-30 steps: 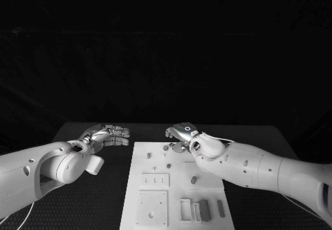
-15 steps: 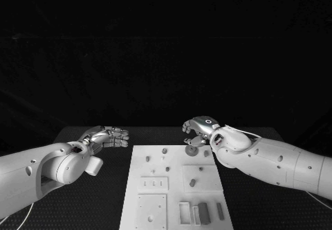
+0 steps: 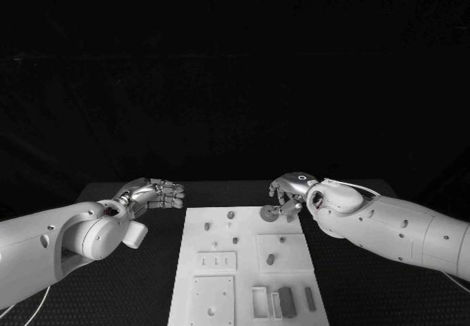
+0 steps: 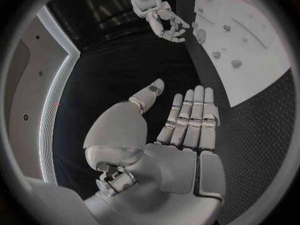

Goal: Assemble the parts on the task board

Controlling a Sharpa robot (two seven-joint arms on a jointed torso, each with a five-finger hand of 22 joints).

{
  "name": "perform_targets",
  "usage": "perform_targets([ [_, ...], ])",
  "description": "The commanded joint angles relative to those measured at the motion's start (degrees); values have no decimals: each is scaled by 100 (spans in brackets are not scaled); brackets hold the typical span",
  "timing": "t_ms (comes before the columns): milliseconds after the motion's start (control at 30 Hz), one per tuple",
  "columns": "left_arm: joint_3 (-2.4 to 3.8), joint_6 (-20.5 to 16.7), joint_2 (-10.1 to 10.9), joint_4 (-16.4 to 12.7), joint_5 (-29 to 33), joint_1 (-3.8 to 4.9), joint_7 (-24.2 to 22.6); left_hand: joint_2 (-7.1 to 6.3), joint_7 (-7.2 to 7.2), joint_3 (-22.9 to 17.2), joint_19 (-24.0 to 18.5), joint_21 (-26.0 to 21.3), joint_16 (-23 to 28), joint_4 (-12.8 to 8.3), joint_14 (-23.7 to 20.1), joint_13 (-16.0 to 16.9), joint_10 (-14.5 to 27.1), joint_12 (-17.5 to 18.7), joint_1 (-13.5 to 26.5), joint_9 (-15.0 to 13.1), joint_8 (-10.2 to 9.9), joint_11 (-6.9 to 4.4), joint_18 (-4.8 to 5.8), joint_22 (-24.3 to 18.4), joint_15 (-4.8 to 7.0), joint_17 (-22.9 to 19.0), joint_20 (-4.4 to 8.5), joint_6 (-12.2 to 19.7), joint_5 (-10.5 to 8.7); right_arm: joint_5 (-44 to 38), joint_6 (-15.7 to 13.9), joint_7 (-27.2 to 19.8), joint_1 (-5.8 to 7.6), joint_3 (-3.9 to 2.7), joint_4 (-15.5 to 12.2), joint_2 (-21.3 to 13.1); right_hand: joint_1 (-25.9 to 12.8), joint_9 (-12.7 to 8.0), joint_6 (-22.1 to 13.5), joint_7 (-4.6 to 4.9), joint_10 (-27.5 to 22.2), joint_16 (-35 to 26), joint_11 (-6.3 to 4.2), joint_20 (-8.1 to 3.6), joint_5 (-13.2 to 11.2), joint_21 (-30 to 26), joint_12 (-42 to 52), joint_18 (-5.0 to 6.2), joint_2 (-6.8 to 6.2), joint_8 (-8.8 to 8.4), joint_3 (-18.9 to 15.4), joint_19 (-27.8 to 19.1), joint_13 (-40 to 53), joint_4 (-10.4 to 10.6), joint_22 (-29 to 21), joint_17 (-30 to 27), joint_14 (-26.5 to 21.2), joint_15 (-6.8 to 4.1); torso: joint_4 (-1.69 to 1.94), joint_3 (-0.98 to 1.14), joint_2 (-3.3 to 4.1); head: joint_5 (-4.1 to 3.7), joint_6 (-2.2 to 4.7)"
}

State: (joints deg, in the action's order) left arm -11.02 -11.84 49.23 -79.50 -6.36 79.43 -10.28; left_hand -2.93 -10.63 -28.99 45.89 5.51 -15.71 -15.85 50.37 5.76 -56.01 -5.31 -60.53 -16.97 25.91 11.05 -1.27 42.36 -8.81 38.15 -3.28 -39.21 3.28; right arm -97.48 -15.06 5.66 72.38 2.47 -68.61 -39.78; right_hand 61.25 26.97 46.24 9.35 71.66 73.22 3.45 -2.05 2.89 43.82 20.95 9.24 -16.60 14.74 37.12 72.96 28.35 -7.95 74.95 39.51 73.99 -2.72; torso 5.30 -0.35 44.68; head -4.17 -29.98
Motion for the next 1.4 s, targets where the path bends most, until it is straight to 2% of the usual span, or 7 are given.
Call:
perform_targets([
  [33, 2, 104, -16, 8, -27, 5, -93, 4, -130, 23, 32, -32, -13, 5, 36, -2, -9, -2, 54, -5, 10, 14, -2, 4, -11, 6, -2, -32, -29, -137, 441, -145, -19, 22, 127, 80, 33, 8, -13, -35, -279, 46, -90, 24, 13, -24, 713, 576, -39, 7, -21, 18, 1054, 15, 114, -9, -21, -56, 7, -11, 2, -17, -17],
  [100, 2, 108, -20, 14, -28, 5, -95, 3, -131, 23, 32, -34, -12, 4, 35, -3, -7, 1, 53, -5, 8, 15, -2, 3, -11, 6, -2, -30, -29, -175, 472, -155, -47, 26, 197, 118, 35, 1, 1, -63, -777, 112, -92, 12, -17, 14, 1476, 576, -1, -3, 11, 38, 2076, 48, 119, 18, -18, -66, 6, -10, 3, -13, -25],
  [167, 2, 115, -27, 22, -30, 5, -93, 3, -131, 23, 32, -35, -11, 4, 35, -4, -6, 2, 53, -4, 7, 16, -1, 3, -11, 7, -1, -30, -29, -179, 480, -168, -79, 29, 284, 162, 39, -5, -1, -57, -789, 248, -119, -3, 6, 108, 2048, 576, -75, -13, -23, 87, 2639, 28, 141, 107, 8, -121, 7, -7, 5, -9, -38],
  [367, 2, 121, -36, 24, -46, 5, -93, 4, -134, 23, 32, -37, -8, 4, 34, -5, -2, 9, 54, -4, 2, 18, 1, 3, -12, 8, -1, -27, -29, -182, 548, -228, -131, 31, 520, 290, 34, -13, -3, -72, -1061, 779, -131, -89, 19, 534, 3796, 576, -14, -23, 44, 123, 4055, 86, 150, 569, -37, -150, 9, -19, -1, -13, -71],
  [800, 4, 127, -37, 16, -63, 5, -79, 1, -145, 24, 31, -44, -2, 5, 31, -8, 6, 23, 56, -2, -8, 23, 5, 2, -13, 11, 0, -19, -29, -83, 515, -321, -165, 31, 738, 455, -19, 4, 8, -117, -1034, 1111, -171, -145, 16, 889, 4387, 576, 78, 10, 136, 126, 4298, 242, 140, 1096, 41, -173, 2, -22, -2, 6, -119],
  [1100, 5, 121, -28, -14, -65, 6, -70, -1, -153, 25, 32, -50, 3, 6, 31, -11, 14, 37, 57, 2, -22, 29, 9, 1, -13, 14, 1, -5, -29, -71, 654, -335, -215, 40, 905, 555, -195, 5, -11, -111, -1013, 1193, -165, -166, 17, 1009, 4488, 576, 365, 14, 180, 120, 4285, 499, 136, 1350, 116, -168, -3, -22, -6, 27, -156],
  [1400, 6, 121, -23, -53, -65, 6, -61, -5, -158, 26, 32, -53, 6, 7, 30, -12, 17, 43, 61, 2, -27, 31, 10, 1, -13, 15, 1, 0, -29, -54, 669, -372, -241, 49, 1121, 683, -209, 4, -24, -106, -1029, 1203, -161, -176, 17, 1056, 4520, 576, 509, 15, 175, 86, 4277, 506, 135, 1373, 104, -164, -1, -19, -4, 34, -179],
])
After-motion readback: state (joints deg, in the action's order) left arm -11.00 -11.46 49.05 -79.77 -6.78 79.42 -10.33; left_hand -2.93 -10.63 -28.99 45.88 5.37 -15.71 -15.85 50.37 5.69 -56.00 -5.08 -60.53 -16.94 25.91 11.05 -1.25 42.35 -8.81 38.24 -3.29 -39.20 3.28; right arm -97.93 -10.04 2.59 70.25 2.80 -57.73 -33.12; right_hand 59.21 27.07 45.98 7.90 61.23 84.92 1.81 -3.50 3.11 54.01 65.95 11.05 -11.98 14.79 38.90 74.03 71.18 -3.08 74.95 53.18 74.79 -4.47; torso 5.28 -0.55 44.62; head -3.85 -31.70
